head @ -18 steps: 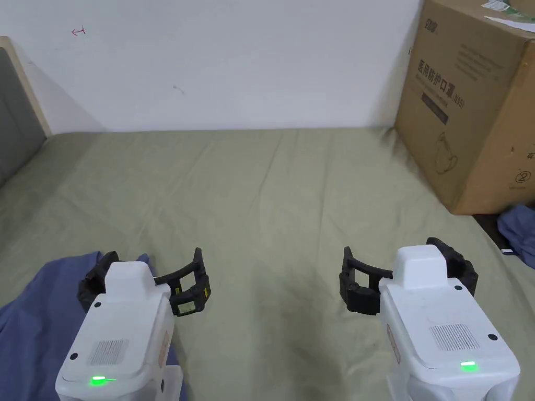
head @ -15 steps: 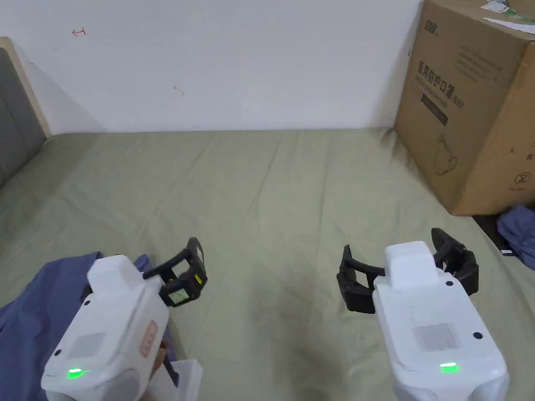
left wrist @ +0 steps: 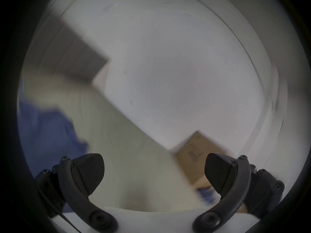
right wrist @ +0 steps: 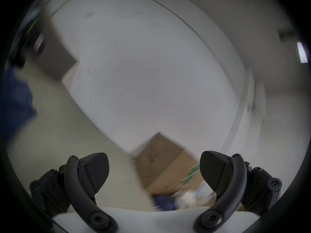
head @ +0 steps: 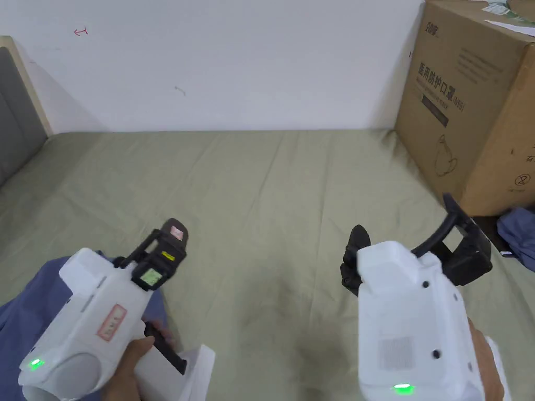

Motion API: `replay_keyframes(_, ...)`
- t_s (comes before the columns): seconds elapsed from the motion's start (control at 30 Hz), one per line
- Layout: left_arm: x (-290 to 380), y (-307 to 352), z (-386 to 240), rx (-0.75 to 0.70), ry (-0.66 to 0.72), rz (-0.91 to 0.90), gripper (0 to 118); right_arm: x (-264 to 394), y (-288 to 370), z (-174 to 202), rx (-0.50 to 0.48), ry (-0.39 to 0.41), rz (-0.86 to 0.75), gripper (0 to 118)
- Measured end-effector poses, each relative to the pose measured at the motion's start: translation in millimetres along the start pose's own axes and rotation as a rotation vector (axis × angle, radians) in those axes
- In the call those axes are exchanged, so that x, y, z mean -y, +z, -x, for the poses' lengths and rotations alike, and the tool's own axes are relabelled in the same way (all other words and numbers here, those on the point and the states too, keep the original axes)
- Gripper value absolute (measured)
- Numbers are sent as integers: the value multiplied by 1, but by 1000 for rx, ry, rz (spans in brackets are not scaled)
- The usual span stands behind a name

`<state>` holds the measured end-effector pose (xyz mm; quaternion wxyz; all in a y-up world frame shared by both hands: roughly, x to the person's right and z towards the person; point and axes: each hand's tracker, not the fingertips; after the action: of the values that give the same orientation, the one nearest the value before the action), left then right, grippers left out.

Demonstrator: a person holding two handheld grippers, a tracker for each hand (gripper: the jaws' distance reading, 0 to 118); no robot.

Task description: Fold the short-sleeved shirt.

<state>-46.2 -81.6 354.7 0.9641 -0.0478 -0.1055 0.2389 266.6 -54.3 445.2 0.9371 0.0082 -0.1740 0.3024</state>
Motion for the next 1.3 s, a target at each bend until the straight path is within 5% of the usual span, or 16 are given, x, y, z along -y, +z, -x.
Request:
replay_keyframes(0.13,17,-1,-32,-87,-551,-46,118,12,-11,-27,-167,-434,145,109)
replay_keyframes(0.27,32,-1,-37,-113,-707,-60,118,31,-17,-34,-218,-636,224,109)
replay_keyframes(0.57,30,-2,-30,-120,-618,-34,118,30,-17,-29,-210,-564,219,109)
replay_keyframes(1.3,27,0,-28,-110,-601,-39,118,26,-16,-27,-224,-546,223,109)
